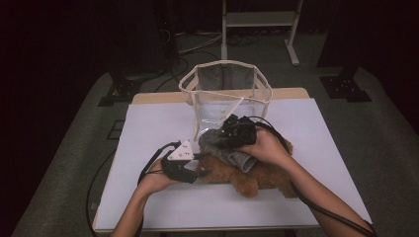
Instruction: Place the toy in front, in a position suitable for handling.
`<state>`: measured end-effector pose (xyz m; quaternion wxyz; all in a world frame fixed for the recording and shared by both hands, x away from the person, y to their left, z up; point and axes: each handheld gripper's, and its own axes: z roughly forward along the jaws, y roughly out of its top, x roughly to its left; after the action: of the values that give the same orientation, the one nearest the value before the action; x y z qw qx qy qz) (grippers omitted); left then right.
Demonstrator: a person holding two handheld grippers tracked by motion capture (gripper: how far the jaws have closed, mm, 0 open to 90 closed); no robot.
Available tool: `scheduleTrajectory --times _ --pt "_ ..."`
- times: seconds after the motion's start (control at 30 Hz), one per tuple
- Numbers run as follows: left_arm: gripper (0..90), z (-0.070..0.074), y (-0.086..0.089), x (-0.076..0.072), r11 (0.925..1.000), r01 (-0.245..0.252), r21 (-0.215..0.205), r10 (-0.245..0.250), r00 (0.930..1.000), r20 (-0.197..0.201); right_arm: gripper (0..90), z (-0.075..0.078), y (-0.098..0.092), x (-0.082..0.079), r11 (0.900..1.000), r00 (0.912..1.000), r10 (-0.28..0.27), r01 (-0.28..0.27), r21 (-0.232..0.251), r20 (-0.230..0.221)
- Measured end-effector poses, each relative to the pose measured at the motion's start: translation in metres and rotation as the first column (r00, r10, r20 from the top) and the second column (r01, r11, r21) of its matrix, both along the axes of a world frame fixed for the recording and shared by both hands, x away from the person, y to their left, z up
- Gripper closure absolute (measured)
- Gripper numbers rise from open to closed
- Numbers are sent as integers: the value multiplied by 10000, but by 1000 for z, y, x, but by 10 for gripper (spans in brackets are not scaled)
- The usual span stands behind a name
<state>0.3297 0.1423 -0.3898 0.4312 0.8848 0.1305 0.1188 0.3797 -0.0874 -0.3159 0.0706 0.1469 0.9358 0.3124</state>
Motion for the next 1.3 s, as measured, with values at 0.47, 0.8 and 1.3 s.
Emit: scheduleTrajectory --times 0.47,0.8,1.3 --pt "515 -7 -6 4 9996 40 275 -40 10000 0 731 -11 3 -55 9955 9934 905 -883 -347 709" --pt "507 -7 -8 2 9993 290 232 -287 9995 -102 731 -17 -41 -54 9986 9989 200 -178 -507 421" --pt "464 -2 -19 -2 9973 727 -64 -727 9973 -60 728 -21 -78 -57 9996 9998 -81 86 277 -193"
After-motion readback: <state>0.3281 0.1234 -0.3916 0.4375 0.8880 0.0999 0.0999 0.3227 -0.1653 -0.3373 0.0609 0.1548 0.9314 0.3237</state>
